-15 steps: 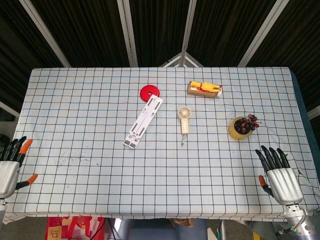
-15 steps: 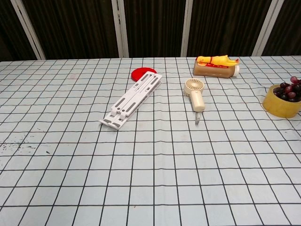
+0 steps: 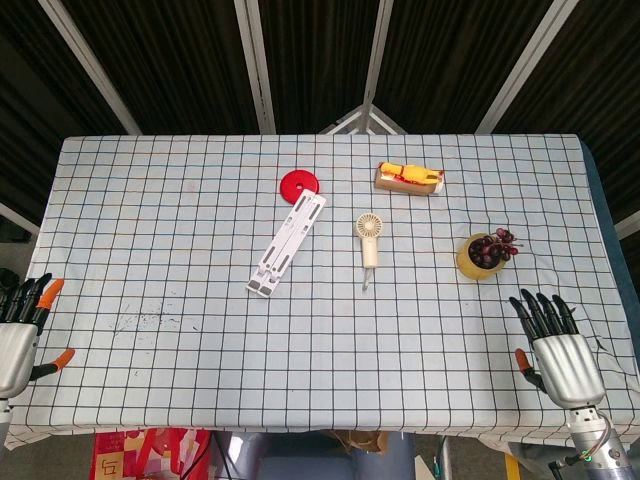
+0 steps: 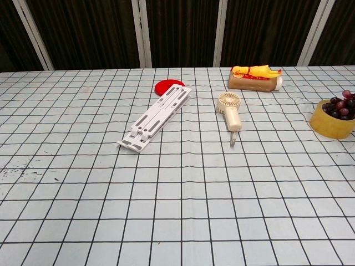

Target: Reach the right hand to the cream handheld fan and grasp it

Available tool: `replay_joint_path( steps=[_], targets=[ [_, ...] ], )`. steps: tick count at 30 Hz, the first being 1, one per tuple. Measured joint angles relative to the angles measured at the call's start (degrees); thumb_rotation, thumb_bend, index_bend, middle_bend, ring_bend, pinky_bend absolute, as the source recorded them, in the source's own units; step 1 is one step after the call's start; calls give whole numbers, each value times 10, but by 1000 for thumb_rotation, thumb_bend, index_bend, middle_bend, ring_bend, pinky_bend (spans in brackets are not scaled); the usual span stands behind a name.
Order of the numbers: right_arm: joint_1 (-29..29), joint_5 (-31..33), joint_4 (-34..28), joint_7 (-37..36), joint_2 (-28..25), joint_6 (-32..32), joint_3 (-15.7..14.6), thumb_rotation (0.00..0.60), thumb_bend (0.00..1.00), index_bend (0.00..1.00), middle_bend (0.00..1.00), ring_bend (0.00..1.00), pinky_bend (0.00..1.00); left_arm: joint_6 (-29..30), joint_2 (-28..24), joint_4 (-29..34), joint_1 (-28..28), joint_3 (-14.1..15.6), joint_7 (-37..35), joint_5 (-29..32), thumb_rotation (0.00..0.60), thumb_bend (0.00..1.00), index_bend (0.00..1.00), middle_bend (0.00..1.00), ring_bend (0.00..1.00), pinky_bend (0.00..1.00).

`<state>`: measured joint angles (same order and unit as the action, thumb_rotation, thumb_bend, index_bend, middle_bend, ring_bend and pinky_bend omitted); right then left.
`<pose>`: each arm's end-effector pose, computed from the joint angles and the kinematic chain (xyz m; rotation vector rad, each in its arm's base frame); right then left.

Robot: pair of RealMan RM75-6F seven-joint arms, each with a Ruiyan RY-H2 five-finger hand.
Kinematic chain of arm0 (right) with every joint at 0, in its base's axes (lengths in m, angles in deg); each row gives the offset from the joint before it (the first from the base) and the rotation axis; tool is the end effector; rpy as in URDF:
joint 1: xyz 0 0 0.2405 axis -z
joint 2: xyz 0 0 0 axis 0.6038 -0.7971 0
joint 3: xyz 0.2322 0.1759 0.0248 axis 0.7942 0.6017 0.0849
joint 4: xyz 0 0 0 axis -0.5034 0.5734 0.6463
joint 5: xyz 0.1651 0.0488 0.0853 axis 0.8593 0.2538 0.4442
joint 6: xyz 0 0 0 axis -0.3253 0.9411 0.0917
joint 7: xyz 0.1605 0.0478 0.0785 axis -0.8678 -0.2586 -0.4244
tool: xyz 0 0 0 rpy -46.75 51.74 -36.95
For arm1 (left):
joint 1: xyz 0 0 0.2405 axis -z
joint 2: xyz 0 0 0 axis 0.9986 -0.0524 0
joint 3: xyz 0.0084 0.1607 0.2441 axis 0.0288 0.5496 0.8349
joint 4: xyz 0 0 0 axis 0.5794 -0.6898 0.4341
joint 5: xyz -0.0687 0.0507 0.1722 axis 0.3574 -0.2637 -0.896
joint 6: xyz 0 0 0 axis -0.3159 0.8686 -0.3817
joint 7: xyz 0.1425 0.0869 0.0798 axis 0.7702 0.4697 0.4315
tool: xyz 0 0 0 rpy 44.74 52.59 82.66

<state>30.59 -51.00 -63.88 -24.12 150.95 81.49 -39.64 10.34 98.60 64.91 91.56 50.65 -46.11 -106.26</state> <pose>-0.3158 -0.2239 0.1601 1.5764 -0.7642 0.8132 -0.3297 0.2165 0.1819 -1.4369 -0.8164 -0.8479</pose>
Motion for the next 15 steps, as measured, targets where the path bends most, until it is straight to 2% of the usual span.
replay_joint_path(
  steps=[1, 3, 4, 5, 8, 11, 15],
  targets=[
    [-3, 2, -2, -2, 1, -3, 2, 600, 458, 0, 0, 2, 28, 0, 0, 0, 0, 0, -2, 0, 600, 33, 0, 0, 0, 0],
    [-11, 7, -7, -4, 1, -13, 9, 600, 458, 0, 61, 90, 181, -1, -1, 0, 0, 0, -6, 0, 600, 33, 0, 0, 0, 0],
    [-16, 11, -10, -4, 1, -19, 13, 600, 458, 0, 161, 208, 321, -2, -2, 1, 1, -1, -8, 0, 600, 33, 0, 0, 0, 0],
    [-25, 17, -14, -3, 2, -29, 20, 600, 458, 0, 306, 361, 446, -4, -2, 1, 2, -1, -10, 0, 600, 33, 0, 0, 0, 0],
    [-52, 39, -24, 3, 4, -61, 42, 600, 458, 0, 636, 681, 656, -6, -4, 3, 4, 0, -14, -2, 600, 33, 0, 0, 0, 0],
    [-83, 67, -34, 15, 12, -101, 62, 600, 483, 0, 768, 812, 741, -9, -5, 3, 5, 0, -15, -2, 600, 33, 0, 0, 0, 0],
    [-133, 117, -40, 57, 39, -162, 86, 600, 571, 0, 831, 878, 774, -15, -8, 6, 8, 0, -19, 1, 600, 33, 0, 0, 0, 0]
  ],
)
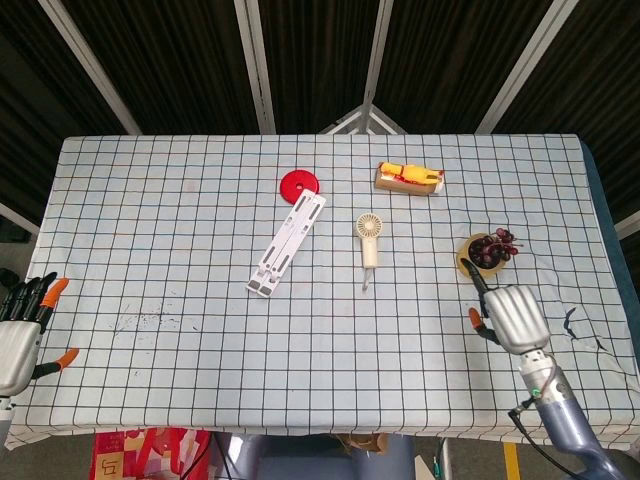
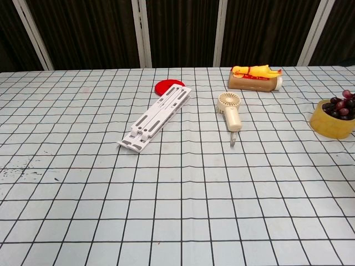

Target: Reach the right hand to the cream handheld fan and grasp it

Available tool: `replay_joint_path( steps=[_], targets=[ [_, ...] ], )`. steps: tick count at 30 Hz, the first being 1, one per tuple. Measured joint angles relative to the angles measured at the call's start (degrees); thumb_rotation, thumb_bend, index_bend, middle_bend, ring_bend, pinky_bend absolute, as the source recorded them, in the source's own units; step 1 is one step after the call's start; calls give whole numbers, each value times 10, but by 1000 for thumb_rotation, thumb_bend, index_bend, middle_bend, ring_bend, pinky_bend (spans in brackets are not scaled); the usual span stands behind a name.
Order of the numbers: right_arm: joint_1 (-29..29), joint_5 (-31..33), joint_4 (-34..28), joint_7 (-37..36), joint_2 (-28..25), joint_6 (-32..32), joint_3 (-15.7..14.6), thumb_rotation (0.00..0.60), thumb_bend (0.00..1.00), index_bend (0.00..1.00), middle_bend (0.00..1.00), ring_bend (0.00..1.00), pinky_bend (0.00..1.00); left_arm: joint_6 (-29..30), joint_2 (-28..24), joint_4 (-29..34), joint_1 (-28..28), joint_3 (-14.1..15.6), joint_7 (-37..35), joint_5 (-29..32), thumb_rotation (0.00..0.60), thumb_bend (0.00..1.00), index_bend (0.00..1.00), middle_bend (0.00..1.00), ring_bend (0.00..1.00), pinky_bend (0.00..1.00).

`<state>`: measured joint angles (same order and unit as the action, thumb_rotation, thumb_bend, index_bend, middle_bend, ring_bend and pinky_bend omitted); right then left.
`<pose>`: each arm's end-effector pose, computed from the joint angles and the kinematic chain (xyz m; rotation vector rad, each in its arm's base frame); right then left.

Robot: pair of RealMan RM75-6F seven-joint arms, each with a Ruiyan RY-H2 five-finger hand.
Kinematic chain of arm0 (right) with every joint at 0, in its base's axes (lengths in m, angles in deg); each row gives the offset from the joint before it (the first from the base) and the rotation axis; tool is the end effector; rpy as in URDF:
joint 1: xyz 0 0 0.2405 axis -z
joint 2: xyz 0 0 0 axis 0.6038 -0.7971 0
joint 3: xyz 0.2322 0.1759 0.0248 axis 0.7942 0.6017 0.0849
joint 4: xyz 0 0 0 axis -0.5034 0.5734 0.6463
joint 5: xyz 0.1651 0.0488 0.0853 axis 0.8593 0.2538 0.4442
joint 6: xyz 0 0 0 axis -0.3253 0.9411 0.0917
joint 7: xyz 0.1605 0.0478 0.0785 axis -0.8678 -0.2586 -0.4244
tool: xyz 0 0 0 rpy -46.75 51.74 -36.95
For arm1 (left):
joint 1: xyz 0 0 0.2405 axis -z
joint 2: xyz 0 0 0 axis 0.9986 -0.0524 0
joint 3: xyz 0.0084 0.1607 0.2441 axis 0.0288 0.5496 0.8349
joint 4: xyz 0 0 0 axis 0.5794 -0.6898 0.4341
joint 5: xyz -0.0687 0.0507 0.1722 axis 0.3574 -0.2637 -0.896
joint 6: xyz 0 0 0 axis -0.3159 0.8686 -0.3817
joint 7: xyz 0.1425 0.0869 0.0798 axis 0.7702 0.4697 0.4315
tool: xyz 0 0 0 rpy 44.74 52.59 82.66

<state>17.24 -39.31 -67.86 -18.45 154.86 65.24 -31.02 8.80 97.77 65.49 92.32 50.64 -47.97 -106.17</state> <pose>-0.2620 -0.3165 0.1189 1.6684 -0.8301 0.8585 -0.3278 0.2207 0.1816 -1.4507 -0.8493 -0.8624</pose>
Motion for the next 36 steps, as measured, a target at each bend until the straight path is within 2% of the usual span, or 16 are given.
replay_joint_path(
  steps=[7, 14, 20, 24, 36],
  targets=[
    [-82, 121, 24, 90, 80, -81, 33, 600, 684, 0, 850, 911, 783, 1, -6, -1, 1, -1, -10, -2, 600, 33, 0, 0, 0, 0],
    [-162, 237, 96, 164, 167, -131, 50, 600, 698, 0, 854, 916, 783, -1, -10, -3, 3, -4, -23, 2, 600, 33, 0, 0, 0, 0],
    [-206, 302, 157, 190, 217, -151, 55, 600, 702, 0, 854, 916, 783, -10, -16, 0, 7, -6, -36, 8, 600, 33, 0, 0, 0, 0],
    [-226, 329, 185, 197, 240, -156, 55, 600, 705, 0, 854, 916, 783, -11, -17, 1, 8, -5, -38, 6, 600, 33, 0, 0, 0, 0],
    [-247, 356, 219, 189, 259, -156, 51, 600, 707, 0, 854, 916, 783, -19, -18, 4, 13, -6, -44, 9, 600, 33, 0, 0, 0, 0]
  ],
)
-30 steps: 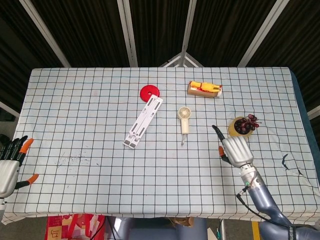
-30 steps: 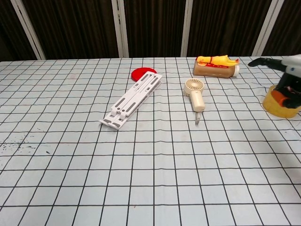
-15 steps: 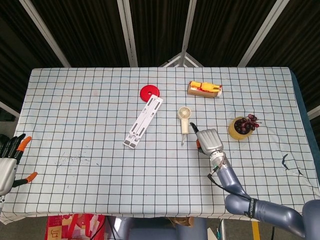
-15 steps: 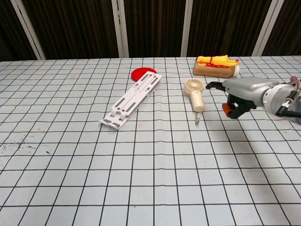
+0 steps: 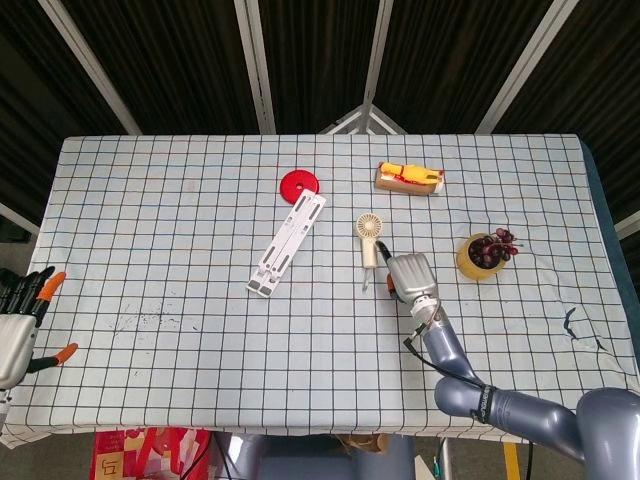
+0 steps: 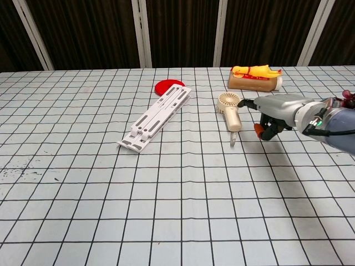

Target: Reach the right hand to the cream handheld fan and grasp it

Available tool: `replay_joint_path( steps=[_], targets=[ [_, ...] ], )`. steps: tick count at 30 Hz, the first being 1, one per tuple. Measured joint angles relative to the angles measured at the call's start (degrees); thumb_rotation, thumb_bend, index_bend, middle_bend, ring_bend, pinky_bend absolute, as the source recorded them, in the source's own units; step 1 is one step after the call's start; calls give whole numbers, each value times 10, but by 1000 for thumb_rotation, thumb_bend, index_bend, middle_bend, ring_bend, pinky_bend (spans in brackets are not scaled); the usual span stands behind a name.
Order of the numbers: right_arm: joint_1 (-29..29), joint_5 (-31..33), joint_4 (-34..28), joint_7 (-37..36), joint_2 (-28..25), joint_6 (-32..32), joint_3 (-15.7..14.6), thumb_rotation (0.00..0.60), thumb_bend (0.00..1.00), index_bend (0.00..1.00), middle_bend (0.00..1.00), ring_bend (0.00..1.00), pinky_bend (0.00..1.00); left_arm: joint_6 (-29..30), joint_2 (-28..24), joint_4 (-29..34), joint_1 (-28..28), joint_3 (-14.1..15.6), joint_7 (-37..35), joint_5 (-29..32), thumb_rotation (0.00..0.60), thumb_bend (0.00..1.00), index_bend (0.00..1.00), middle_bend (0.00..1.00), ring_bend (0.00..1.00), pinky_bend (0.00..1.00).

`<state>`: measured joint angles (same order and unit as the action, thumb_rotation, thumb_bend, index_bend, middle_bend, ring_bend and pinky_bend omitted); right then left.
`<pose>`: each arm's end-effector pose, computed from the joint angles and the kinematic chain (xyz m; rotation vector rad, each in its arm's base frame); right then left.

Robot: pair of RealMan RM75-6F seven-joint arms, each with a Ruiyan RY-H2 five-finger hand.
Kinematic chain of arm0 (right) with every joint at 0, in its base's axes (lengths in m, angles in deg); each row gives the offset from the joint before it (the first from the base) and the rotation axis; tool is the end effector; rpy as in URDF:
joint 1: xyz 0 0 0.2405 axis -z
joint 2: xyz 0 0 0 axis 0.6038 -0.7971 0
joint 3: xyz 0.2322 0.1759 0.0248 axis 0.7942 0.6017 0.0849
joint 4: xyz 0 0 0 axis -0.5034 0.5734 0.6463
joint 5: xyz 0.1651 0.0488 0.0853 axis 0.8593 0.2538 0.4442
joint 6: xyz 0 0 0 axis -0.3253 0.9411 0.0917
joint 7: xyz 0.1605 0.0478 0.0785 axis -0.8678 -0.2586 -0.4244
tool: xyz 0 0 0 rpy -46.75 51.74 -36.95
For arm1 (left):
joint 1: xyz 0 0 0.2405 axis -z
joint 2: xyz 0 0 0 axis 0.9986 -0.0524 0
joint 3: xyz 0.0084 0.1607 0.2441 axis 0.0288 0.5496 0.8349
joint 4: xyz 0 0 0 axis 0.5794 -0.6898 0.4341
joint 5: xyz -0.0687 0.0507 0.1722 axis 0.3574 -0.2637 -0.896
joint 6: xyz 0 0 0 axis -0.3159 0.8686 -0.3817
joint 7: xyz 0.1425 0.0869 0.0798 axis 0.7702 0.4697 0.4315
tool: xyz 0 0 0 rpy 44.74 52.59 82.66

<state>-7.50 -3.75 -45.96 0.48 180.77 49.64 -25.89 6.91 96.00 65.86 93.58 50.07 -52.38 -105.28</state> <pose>-0.2010 -0.4304 -0.0429 1.7512 -1.0107 0.6433 -0.3273 0.2299 0.1890 -1.4446 -0.9000 -0.8963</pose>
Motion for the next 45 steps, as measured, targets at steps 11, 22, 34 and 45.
replay_joint_path(
  steps=[11, 22, 34, 45],
  targets=[
    [-14, 14, 17, -13, 10, 1, -3, 600, 709, 0, 854, 916, 783, -5, 1, 1, 4, -3, 0, 6, 600, 33, 0, 0, 0, 0],
    [-27, 24, 22, -17, 21, 2, -8, 600, 710, 0, 854, 916, 783, -4, 1, 1, 5, -3, -1, 7, 600, 34, 0, 0, 0, 0],
    [-35, 37, 24, -14, 20, 8, -9, 600, 715, 0, 854, 916, 783, -4, 0, 1, 5, -2, -3, 7, 600, 34, 0, 0, 0, 0],
    [-37, 39, 36, -17, 32, 9, -18, 600, 717, 0, 854, 916, 783, -7, 0, 5, 6, 1, -2, 6, 600, 34, 0, 0, 0, 0]
  ],
)
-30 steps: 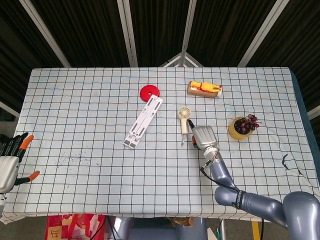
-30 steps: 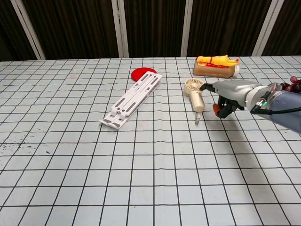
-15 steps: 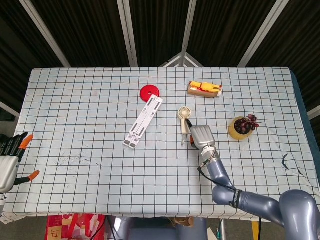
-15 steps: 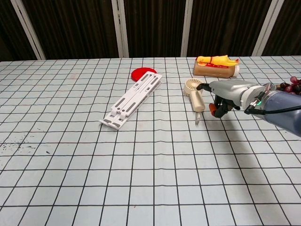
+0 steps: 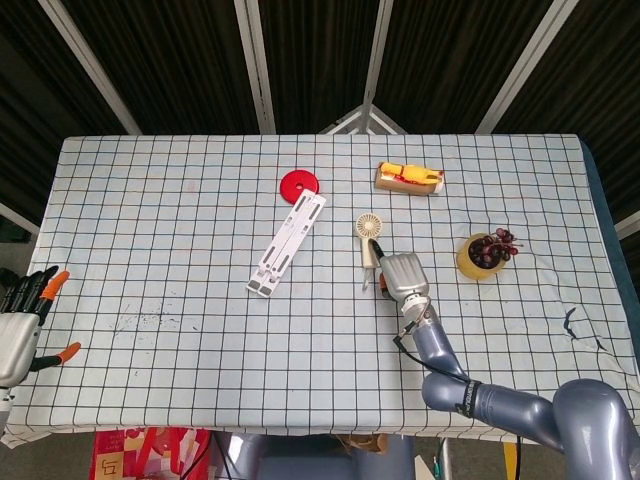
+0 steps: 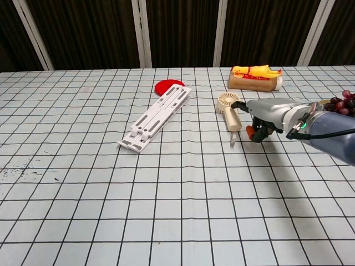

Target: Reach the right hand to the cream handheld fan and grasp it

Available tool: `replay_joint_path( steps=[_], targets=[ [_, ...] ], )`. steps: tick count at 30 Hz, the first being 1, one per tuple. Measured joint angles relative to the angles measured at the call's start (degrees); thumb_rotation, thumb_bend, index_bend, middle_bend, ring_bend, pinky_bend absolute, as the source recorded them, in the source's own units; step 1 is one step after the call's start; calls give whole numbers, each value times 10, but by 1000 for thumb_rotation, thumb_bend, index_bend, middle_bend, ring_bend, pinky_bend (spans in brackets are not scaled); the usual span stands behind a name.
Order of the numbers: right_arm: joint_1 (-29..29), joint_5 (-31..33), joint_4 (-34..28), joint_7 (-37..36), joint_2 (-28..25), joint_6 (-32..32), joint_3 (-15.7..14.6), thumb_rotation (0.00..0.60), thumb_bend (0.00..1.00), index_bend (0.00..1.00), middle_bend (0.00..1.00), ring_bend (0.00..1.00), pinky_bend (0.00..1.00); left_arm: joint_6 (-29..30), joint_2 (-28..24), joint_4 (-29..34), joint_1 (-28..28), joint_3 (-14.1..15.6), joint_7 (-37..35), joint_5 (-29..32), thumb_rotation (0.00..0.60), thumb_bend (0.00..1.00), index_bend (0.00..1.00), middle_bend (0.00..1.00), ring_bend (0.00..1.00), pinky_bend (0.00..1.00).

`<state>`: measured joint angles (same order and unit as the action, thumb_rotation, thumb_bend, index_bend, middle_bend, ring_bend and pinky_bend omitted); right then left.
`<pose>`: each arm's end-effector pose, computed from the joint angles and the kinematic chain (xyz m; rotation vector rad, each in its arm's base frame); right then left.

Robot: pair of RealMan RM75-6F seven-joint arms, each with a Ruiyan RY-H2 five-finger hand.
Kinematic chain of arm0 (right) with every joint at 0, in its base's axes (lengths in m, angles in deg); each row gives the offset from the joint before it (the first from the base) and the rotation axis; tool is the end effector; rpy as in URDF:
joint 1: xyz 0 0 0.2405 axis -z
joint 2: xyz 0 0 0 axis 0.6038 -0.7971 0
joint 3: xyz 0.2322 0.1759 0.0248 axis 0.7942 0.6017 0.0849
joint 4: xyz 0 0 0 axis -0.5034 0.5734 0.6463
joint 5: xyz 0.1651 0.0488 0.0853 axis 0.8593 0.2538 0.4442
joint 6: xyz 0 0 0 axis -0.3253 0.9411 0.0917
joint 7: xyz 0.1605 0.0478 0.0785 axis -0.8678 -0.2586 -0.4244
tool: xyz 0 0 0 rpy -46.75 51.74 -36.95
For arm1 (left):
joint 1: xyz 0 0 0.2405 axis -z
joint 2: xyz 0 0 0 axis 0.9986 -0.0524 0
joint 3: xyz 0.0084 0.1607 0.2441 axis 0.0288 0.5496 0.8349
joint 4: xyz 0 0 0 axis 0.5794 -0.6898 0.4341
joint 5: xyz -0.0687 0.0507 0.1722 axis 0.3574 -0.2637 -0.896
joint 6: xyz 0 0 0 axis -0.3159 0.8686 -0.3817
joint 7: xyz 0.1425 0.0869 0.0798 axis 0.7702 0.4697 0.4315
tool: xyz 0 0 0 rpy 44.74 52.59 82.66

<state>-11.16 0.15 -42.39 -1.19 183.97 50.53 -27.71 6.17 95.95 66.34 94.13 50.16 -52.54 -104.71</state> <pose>-0.1913 -0.4369 -0.0616 1.7391 -1.0456 0.6413 -0.3263 0.2325 0.1868 -1.4472 -0.9169 -0.8970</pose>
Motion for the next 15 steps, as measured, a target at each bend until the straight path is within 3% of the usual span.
replay_joint_path(
  steps=[15],
  targets=[
    [2, 18, 17, 13, 17, -10, -19, 600, 731, 0, 854, 916, 783, -2, -1, 0, 1, -2, -4, 5, 600, 34, 0, 0, 0, 0]
  ],
)
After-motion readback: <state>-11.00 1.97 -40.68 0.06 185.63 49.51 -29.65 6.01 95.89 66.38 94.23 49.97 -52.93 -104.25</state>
